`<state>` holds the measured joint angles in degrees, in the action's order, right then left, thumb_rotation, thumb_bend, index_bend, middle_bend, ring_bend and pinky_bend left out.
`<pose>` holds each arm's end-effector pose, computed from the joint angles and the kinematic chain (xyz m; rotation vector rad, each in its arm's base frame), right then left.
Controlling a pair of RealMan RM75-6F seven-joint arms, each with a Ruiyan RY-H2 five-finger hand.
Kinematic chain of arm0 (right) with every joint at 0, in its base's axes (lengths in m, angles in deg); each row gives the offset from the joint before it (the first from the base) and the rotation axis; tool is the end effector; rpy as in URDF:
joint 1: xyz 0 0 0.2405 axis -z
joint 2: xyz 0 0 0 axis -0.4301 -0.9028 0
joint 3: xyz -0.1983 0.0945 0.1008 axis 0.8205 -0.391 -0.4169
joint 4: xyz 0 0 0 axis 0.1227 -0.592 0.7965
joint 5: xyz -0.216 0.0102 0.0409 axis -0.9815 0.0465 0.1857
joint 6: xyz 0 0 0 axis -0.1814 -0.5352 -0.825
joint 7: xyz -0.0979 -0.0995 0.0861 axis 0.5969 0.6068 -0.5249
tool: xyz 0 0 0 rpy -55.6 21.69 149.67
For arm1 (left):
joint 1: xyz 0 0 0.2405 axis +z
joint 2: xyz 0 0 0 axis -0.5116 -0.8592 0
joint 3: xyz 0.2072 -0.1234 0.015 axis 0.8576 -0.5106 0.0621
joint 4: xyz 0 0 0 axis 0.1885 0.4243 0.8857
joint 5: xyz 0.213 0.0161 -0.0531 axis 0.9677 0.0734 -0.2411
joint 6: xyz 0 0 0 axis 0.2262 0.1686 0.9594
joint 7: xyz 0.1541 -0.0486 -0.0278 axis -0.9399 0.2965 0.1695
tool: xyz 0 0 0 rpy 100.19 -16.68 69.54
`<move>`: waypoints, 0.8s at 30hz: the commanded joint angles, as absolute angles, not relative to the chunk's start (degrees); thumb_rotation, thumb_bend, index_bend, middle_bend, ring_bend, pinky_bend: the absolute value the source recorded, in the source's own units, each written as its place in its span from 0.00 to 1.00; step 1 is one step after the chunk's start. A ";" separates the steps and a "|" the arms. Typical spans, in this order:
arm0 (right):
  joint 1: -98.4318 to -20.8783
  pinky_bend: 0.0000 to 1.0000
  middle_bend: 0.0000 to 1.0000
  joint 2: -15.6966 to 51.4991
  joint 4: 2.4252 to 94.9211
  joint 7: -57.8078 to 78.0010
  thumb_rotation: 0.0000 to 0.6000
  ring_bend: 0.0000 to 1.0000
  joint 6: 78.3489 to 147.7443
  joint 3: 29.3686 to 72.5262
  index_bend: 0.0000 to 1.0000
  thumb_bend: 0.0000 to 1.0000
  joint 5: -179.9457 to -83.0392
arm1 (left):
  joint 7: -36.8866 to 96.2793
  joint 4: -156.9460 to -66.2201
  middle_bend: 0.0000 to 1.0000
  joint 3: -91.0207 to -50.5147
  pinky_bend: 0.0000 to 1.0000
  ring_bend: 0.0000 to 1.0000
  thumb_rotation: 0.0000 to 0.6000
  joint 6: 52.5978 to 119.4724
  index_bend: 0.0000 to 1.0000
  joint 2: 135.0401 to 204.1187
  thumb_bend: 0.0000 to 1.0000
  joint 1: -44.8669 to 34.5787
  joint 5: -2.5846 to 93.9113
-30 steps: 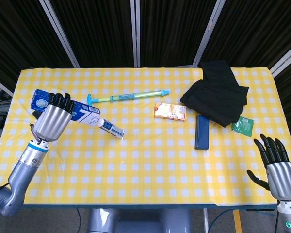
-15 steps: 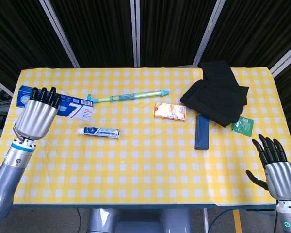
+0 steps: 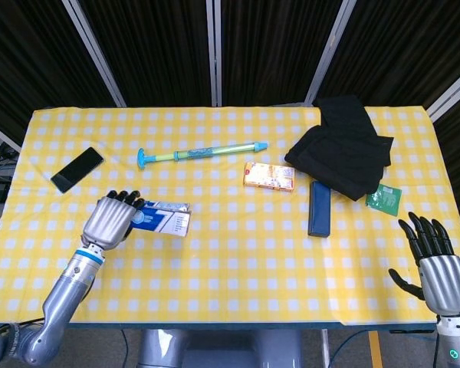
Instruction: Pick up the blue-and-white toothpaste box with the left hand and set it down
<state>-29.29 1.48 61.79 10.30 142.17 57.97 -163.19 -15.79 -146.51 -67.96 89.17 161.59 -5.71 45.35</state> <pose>-0.2861 -0.1944 0.1485 1.4194 -0.7366 1.0497 -0.1390 0.3006 0.0295 -1.8596 -0.6503 -0.6974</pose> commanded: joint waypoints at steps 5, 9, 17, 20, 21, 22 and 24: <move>-29.25 0.00 0.00 1.27 61.83 10.04 1.00 0.00 142.14 57.98 0.07 0.09 -163.09 | -12.50 -146.07 0.00 -66.68 0.00 0.00 1.00 88.48 0.01 163.46 0.19 -5.02 45.03; -29.36 0.00 0.00 1.32 61.78 10.21 1.00 0.00 141.84 57.98 0.07 0.09 -163.00 | -5.44 -145.00 0.00 -65.61 0.00 0.00 1.00 92.05 0.00 162.32 0.15 -1.42 48.88; -29.56 0.00 0.00 1.93 61.67 12.09 1.00 0.00 141.05 58.10 0.07 0.09 -162.77 | 6.57 -134.38 0.00 -61.38 0.00 0.00 1.00 108.02 0.00 164.08 0.15 9.41 62.66; -29.60 0.00 0.00 2.03 61.54 12.43 1.00 0.00 140.71 57.89 0.07 0.09 -162.12 | 10.16 -129.96 0.00 -60.07 0.00 0.00 1.00 113.01 0.00 165.41 0.15 13.20 65.83; -29.59 0.00 0.00 2.02 61.56 12.48 1.00 0.00 140.64 57.84 0.07 0.09 -161.93 | 10.48 -128.73 0.00 -59.86 0.00 0.00 1.00 114.43 0.00 165.70 0.15 14.34 66.25; -29.57 0.00 0.00 2.00 61.60 12.52 1.00 0.00 140.63 57.81 0.07 0.09 -161.83 | 10.78 -127.67 0.00 -59.65 0.00 0.00 1.00 115.53 0.00 166.05 0.15 15.26 66.77; -29.52 0.00 0.00 1.98 61.56 12.68 1.00 0.00 140.67 57.77 0.07 0.09 -161.73 | 11.59 -125.76 0.00 -59.24 0.00 0.00 1.00 116.95 0.00 166.61 0.14 16.92 67.31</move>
